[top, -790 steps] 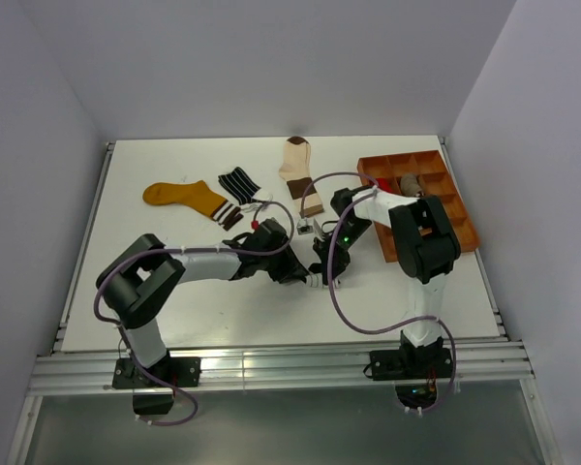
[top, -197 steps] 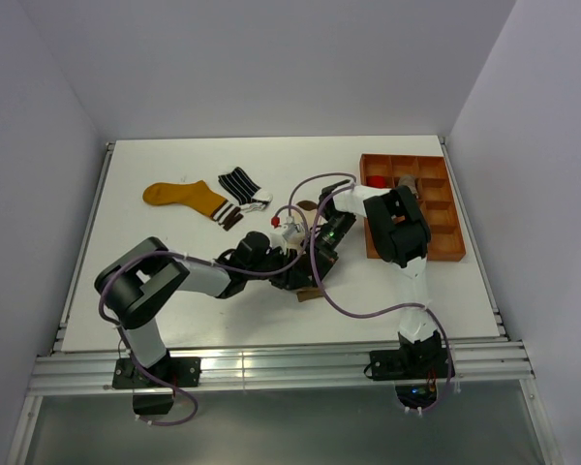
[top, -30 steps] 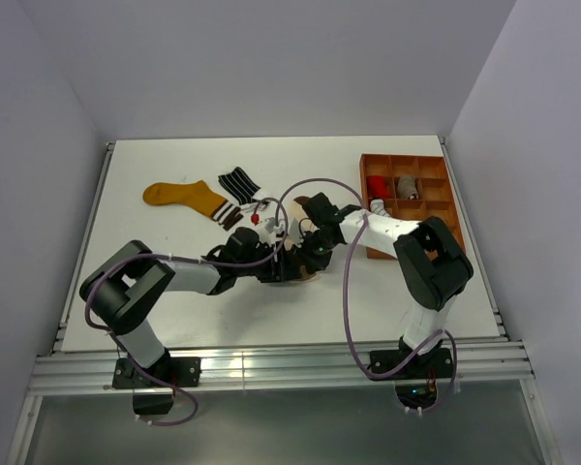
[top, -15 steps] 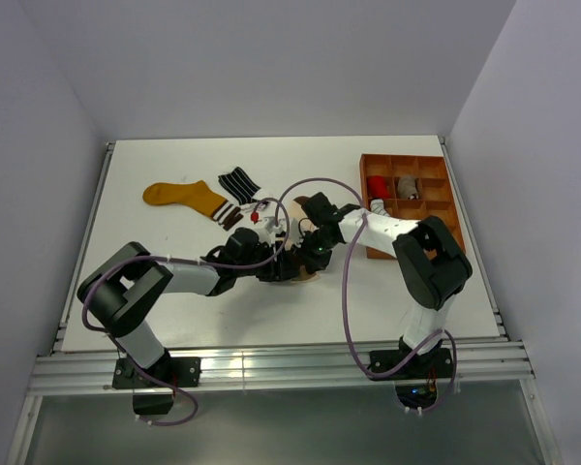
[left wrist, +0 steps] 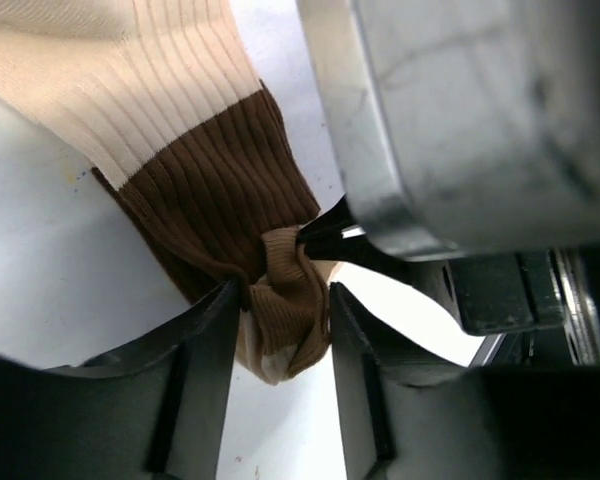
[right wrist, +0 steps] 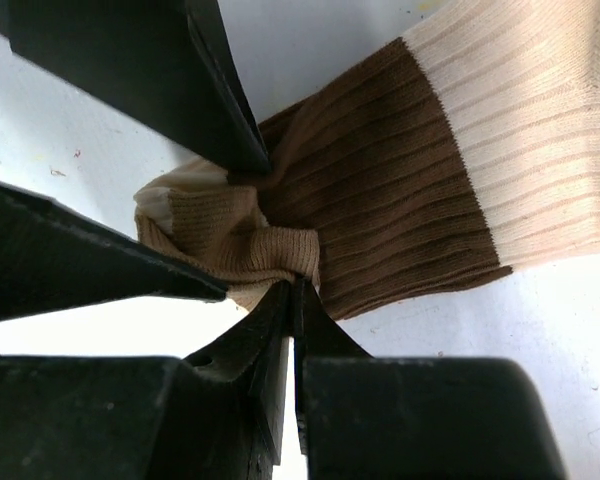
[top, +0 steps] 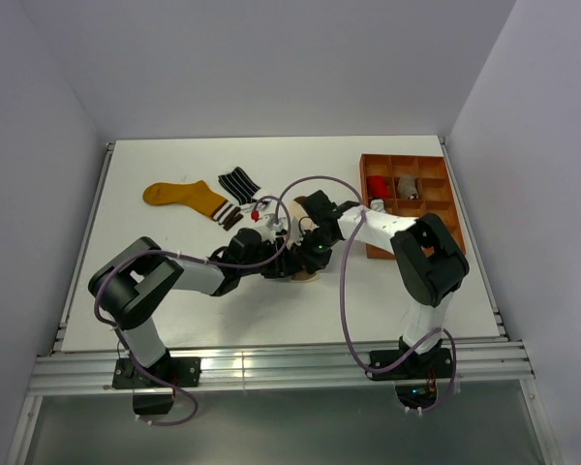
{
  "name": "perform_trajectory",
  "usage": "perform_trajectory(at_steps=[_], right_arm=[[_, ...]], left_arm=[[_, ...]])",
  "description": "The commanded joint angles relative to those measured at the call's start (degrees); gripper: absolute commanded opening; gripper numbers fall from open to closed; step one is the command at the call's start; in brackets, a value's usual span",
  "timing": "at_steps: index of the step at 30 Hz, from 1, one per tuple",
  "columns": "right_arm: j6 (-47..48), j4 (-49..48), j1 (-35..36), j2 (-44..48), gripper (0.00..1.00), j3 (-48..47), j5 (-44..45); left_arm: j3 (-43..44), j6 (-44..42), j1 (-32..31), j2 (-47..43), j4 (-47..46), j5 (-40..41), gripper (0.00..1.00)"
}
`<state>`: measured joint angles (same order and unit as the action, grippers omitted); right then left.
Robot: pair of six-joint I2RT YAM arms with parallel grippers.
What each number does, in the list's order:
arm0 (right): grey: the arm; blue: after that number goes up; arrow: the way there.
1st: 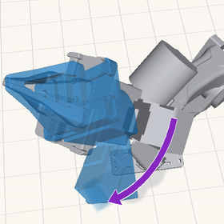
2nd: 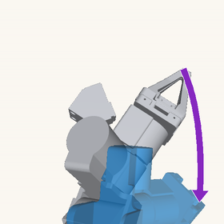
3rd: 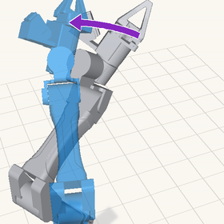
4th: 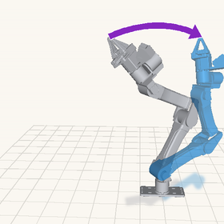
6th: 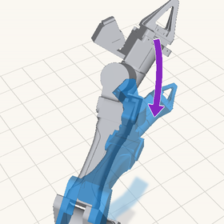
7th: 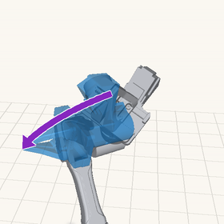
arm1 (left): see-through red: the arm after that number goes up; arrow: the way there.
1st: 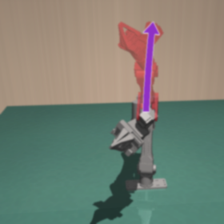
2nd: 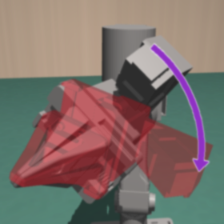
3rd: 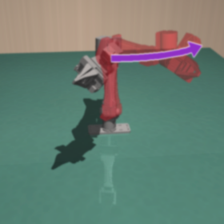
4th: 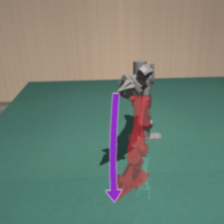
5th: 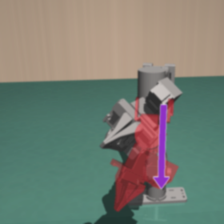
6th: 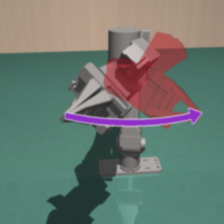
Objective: Roll the socks
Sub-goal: Roll the sock at the center of the board.
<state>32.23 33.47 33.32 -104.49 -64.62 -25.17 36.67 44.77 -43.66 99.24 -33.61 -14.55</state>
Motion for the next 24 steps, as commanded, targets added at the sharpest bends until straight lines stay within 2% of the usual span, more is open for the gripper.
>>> perform_trajectory(at_steps=[1, 4, 7, 12, 15, 16, 20, 24], right_arm=[[-0.41, 2.12, -0.45, -4.06, 0.07, 1.07, 4.95], [-0.67, 2.38, -0.63, -4.50, 0.07, 0.72, 4.87], [-1.11, 2.56, -0.98, -4.67, 0.07, 0.46, 4.60], [-1.47, 2.74, -1.15, -4.94, 0.07, 0.11, 4.60], [-1.64, 2.91, -1.24, -5.20, 0.07, -0.07, 4.69], [-1.56, 2.91, -1.24, -5.37, 0.07, -0.15, 4.60], [-1.64, 3.35, -1.24, -5.81, 0.07, -0.59, 4.78], [-1.47, 3.53, -1.24, -5.90, 0.07, -0.51, 4.69]], left_arm=[[-0.54, 0.31, -2.39, 0.86, -6.73, -1.36, 0.45], [-0.63, 0.40, -2.75, 1.22, -6.65, -1.36, 0.38], [-1.94, 0.66, -2.92, 1.13, -7.35, -1.45, 0.36], [-5.89, 1.72, -2.92, 0.78, -11.64, -2.33, 0.36], [-7.92, 2.33, -3.10, 0.87, -14.64, -3.47, 0.44], [-8.36, 2.51, -3.19, 0.87, -16.82, -3.65, 0.50], [-8.63, 2.69, -3.19, 0.95, -17.81, -3.73, 0.56], [-7.05, 1.90, -3.19, 1.30, -15.44, -2.86, 0.54]])
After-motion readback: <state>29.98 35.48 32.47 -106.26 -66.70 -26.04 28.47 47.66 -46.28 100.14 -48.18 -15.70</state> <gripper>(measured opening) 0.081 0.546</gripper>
